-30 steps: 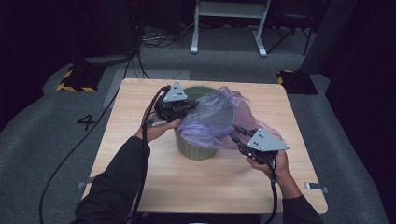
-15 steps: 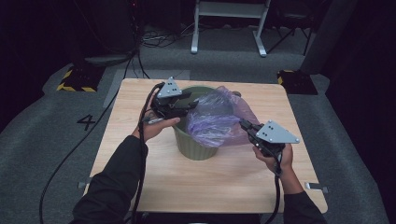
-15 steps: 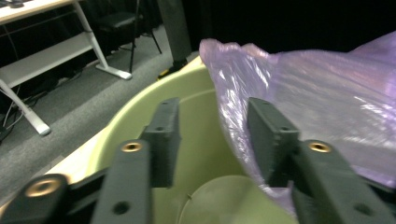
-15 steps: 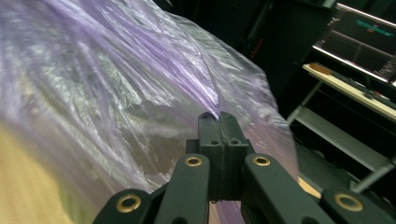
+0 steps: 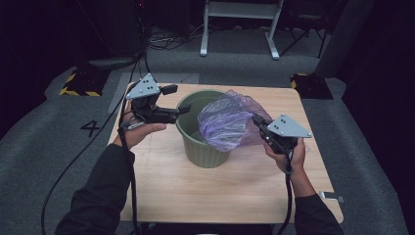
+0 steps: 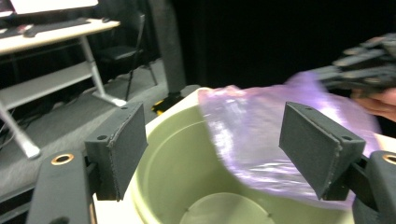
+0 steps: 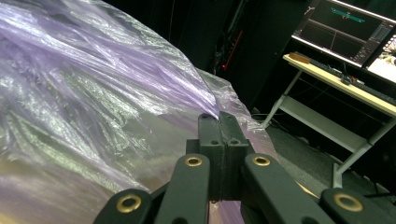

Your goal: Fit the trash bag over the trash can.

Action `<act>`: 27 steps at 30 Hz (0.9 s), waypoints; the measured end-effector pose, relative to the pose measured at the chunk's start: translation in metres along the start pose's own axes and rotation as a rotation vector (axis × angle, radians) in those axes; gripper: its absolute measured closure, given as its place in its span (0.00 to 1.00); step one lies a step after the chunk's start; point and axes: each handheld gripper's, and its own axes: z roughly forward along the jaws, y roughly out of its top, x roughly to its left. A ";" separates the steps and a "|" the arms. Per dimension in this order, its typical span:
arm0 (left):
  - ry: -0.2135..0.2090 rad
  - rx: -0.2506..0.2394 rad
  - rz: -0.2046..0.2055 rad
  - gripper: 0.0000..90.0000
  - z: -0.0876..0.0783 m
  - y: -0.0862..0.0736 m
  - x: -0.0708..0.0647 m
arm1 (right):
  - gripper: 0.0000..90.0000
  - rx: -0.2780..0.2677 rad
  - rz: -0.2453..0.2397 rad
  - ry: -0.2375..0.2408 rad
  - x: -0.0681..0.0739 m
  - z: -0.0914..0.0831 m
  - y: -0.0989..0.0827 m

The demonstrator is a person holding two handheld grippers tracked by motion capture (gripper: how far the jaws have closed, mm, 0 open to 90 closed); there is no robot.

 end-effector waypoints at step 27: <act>-0.001 0.379 0.300 1.00 0.078 -0.011 -0.039 | 0.76 -0.039 0.016 0.159 0.004 0.002 0.008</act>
